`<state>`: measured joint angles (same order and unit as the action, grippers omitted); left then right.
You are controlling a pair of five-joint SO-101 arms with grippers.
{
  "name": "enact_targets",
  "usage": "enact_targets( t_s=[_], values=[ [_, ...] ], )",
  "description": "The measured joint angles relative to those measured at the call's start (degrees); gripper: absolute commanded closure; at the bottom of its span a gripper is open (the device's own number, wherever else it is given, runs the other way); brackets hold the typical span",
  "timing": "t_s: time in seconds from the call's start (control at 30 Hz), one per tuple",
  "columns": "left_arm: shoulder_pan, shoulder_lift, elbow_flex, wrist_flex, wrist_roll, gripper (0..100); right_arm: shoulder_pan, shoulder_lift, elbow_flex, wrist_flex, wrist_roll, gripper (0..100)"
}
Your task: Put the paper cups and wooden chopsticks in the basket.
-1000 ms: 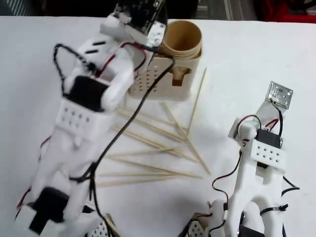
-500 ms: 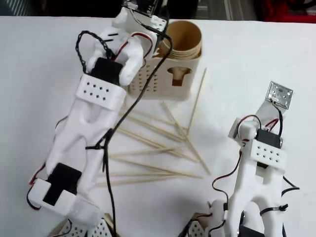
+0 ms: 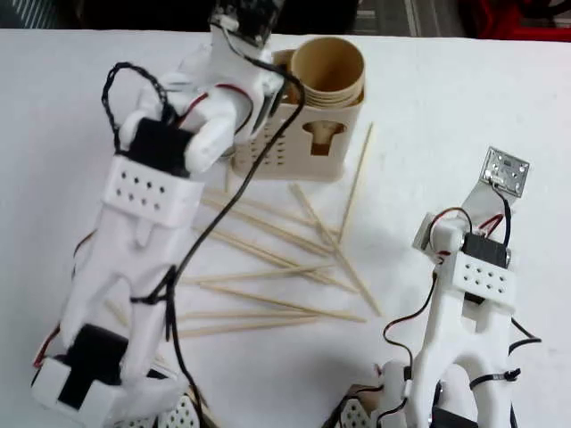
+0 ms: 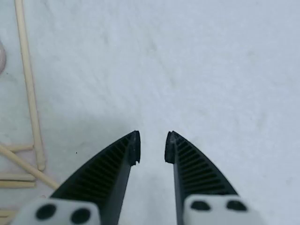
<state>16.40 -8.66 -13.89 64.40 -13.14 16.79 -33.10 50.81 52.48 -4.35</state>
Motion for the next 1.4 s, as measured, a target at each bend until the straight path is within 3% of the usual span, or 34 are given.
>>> enact_targets(
  t_s=[0.27,0.5,0.7,1.03,1.2,1.4],
  values=[
    [5.63,-0.88,0.00,20.04,-10.73,81,0.00,0.00,1.05,-0.44,0.00,89.7],
    [10.37,-0.88,0.97,27.78,-13.63,78,0.00,0.00,3.43,-4.84,0.00,89.7],
    [14.51,-1.05,14.68,25.14,-16.88,78,0.00,0.00,3.43,-5.01,0.00,89.7],
    [15.30,-1.05,41.05,2.64,-19.69,78,0.00,0.00,3.43,-5.36,0.00,89.7],
    [15.30,5.63,40.79,-0.18,-20.22,78,0.00,0.00,3.43,-5.36,0.00,89.7],
    [14.86,20.13,32.18,0.44,-20.40,78,0.00,0.00,3.43,-5.36,0.00,89.7]
  ],
)
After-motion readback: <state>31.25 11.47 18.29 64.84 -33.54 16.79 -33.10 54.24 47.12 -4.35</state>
